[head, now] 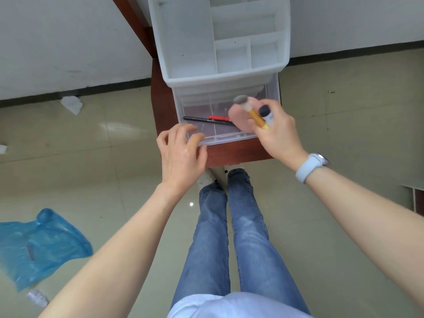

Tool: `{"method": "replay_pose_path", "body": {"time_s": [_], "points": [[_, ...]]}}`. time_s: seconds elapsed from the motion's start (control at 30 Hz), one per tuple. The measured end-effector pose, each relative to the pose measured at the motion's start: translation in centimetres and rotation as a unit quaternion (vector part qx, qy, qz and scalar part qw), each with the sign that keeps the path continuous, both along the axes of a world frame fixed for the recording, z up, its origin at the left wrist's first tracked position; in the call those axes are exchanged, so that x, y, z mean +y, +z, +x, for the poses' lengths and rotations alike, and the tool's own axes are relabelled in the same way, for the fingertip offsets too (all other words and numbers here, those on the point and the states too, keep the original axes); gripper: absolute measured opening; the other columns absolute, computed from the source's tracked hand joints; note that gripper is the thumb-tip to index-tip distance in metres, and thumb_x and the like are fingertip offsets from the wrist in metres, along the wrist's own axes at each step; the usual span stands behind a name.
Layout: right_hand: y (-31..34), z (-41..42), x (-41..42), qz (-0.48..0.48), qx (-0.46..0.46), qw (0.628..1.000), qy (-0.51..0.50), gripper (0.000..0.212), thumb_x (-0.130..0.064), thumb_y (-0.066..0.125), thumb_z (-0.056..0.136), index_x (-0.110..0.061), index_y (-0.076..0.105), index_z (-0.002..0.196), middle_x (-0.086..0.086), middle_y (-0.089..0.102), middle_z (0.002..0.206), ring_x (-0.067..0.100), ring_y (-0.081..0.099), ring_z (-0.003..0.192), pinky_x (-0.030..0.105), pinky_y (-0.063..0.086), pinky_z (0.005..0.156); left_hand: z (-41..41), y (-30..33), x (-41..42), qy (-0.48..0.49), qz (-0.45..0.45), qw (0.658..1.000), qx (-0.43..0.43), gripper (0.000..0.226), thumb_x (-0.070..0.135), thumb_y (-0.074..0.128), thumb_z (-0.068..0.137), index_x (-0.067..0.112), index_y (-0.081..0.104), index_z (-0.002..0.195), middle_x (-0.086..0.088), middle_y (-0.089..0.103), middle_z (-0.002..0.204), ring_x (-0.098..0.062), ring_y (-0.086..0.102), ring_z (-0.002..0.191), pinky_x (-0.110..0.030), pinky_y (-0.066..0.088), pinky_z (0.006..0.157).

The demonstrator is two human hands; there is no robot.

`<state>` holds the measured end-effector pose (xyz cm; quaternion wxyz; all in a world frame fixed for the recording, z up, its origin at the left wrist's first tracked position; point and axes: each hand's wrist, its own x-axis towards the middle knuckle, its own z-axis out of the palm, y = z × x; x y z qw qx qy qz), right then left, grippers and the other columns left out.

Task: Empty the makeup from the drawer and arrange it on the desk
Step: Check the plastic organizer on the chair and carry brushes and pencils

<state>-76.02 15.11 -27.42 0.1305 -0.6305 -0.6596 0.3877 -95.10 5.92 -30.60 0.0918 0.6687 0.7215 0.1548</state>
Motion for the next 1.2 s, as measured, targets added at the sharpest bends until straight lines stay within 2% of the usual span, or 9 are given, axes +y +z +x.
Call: {"method": "replay_pose_path", "body": {"time_s": [0.13,0.23,0.37,0.5,0.6,0.7,0.83,1.03,1.2], "points": [[-0.1,2.3,-1.2,-0.034,0.121,0.974,-0.186,0.014,-0.013,0.060,0.088,-0.011,0.056,0.102,-0.008,0.054,0.083,-0.007,0.051,0.069,0.006,0.037,0.064,1.0,0.1,3.0,-0.072,-0.036,0.997,0.001,0.027,0.007,0.053,0.079,0.009,0.065,0.104,-0.010,0.062,0.104,-0.027,0.052,0.098,-0.040,0.038,0.078],[-0.4,3.4,-1.9,-0.094,0.168,0.945,-0.266,0.021,-0.020,0.056,0.091,-0.022,0.047,0.073,-0.005,0.043,0.061,-0.001,0.044,0.048,0.017,0.035,0.052,1.7,-0.3,6.6,-0.145,-0.152,0.977,0.028,0.034,0.009,0.060,0.080,0.009,0.061,0.115,-0.013,0.060,0.110,-0.035,0.053,0.101,-0.043,0.039,0.078],[-0.7,4.0,-2.7,-0.179,0.212,0.915,-0.293,0.017,-0.018,0.049,0.095,-0.014,0.046,0.078,0.004,0.036,0.055,0.002,0.035,0.034,0.015,0.027,0.036,3.3,-1.2,9.9,-0.251,-0.209,0.935,0.136,0.032,0.010,0.055,0.086,0.009,0.054,0.118,-0.013,0.054,0.117,-0.033,0.047,0.106,-0.041,0.033,0.082],[-1.2,4.3,-3.3,-0.213,0.232,0.906,-0.284,0.021,-0.021,0.049,0.095,-0.001,0.053,0.097,0.006,0.045,0.054,0.007,0.042,0.039,0.019,0.035,0.038,4.6,-1.5,10.9,-0.311,-0.216,0.901,0.213,0.024,0.003,0.044,0.089,0.003,0.051,0.113,-0.014,0.054,0.113,-0.033,0.049,0.104,-0.039,0.035,0.083],[-1.2,4.2,-3.5,-0.237,0.247,0.888,-0.307,0.020,-0.022,0.049,0.095,-0.003,0.055,0.099,0.007,0.056,0.076,0.005,0.056,0.054,0.016,0.046,0.045,4.6,-1.6,11.2,-0.351,-0.168,0.890,0.237,0.016,0.000,0.047,0.082,0.001,0.058,0.093,-0.014,0.060,0.092,-0.031,0.058,0.083,-0.037,0.041,0.069],[-1.3,4.0,-3.8,-0.270,0.318,0.841,-0.343,0.018,-0.018,0.049,0.094,-0.004,0.056,0.103,0.014,0.060,0.102,0.012,0.062,0.084,0.018,0.055,0.060,4.2,-1.8,11.5,-0.380,-0.106,0.884,0.250,0.019,0.001,0.042,0.065,0.007,0.061,0.063,-0.007,0.058,0.062,-0.024,0.056,0.053,-0.025,0.041,0.050],[-0.9,3.5,-3.9,-0.302,0.396,0.787,-0.364,0.015,-0.016,0.048,0.094,-0.005,0.056,0.101,0.015,0.060,0.108,0.018,0.062,0.098,0.029,0.058,0.075,3.9,-1.8,11.3,-0.402,-0.086,0.871,0.269,0.012,0.005,0.050,0.060,0.009,0.062,0.062,-0.005,0.058,0.061,-0.021,0.054,0.051,-0.023,0.037,0.047],[-0.6,3.2,-4.2,-0.302,0.386,0.802,-0.342,0.018,-0.017,0.047,0.095,-0.007,0.057,0.105,0.011,0.063,0.108,0.018,0.062,0.102,0.033,0.056,0.083,3.0,-1.4,9.8,-0.317,-0.038,0.930,0.185,0.028,0.004,0.028,0.073,0.004,0.054,0.083,-0.008,0.056,0.061,-0.026,0.051,0.050,-0.027,0.036,0.048],[0.7,3.7,-4.4,-0.293,0.410,0.773,-0.386,0.017,-0.013,0.046,0.095,-0.002,0.053,0.106,0.010,0.061,0.103,0.019,0.061,0.099,0.038,0.055,0.082,2.8,2.6,7.4,-0.228,-0.020,0.966,0.118,0.020,0.004,0.042,0.079,0.004,0.052,0.096,-0.007,0.054,0.063,-0.024,0.050,0.045,-0.022,0.022,0.036]]}}
